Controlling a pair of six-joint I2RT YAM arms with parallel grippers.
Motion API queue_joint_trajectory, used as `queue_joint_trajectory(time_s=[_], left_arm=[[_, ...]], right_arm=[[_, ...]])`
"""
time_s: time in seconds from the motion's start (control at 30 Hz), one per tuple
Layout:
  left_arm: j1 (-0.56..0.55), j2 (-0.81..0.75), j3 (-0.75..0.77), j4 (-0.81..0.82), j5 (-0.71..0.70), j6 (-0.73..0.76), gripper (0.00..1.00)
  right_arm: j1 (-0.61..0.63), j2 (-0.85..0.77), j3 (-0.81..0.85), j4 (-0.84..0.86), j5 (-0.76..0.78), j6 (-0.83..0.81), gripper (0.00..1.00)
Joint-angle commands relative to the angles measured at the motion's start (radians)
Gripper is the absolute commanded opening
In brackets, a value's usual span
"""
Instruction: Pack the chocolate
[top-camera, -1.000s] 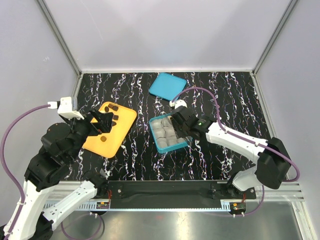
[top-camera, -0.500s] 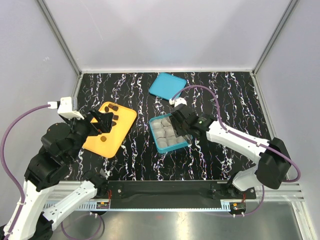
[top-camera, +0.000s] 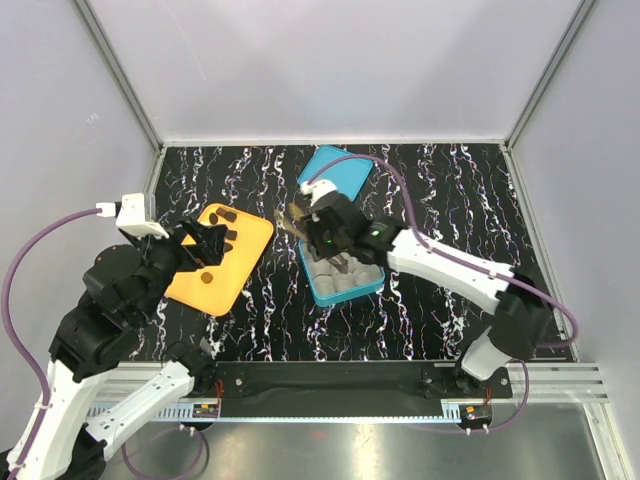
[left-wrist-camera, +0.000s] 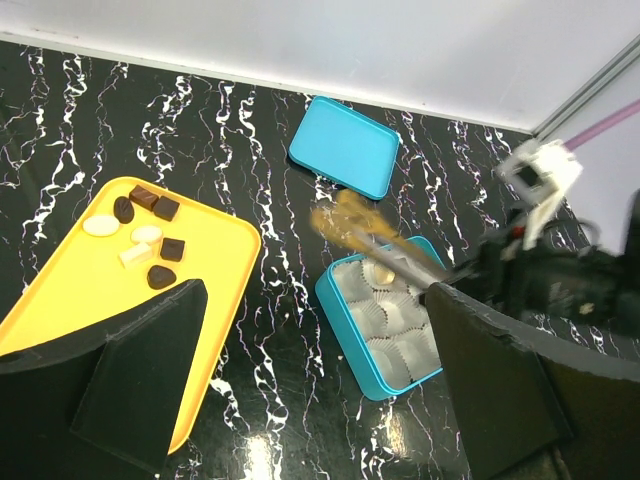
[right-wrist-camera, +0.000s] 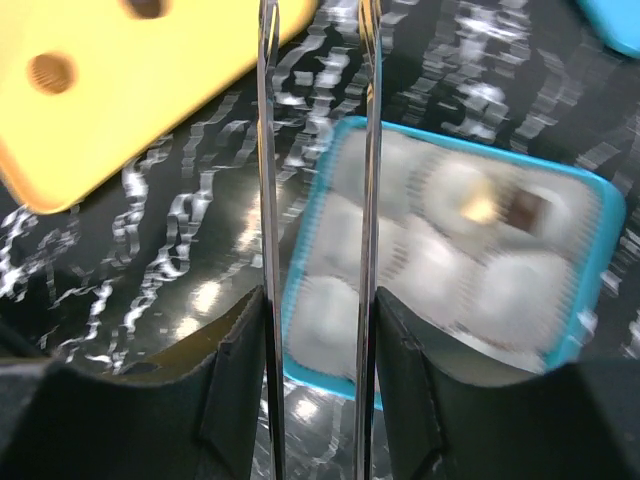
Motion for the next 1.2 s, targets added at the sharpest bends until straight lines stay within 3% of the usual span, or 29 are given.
queue_joint_trajectory(time_s=[0.0,0.3,0.8,1.17], left_arm=[[-0.001,0.024,0.016,0.032,0.012,0.004,0.99],[-0.001,0.011,0.01,0.039,0.012,0.011,0.99],[-0.001,-0.01,-0.002,0.026,-0.004,0.036,0.99],[-0.001,-0.015,-0.013,0.03,-0.015,0.037,0.99]], right_arm=[[0.1,0.094,0.094,0.133,-0.043,-0.056,0.51],[0.247,0.31,0.221,0.258,-0.13,-0.159,0.52],[0.281,0.543,0.352,0.268,-0.161,-0.174,0.54],[0.287,0.594,0.358,0.27,-0.175,-0.159,0.51]])
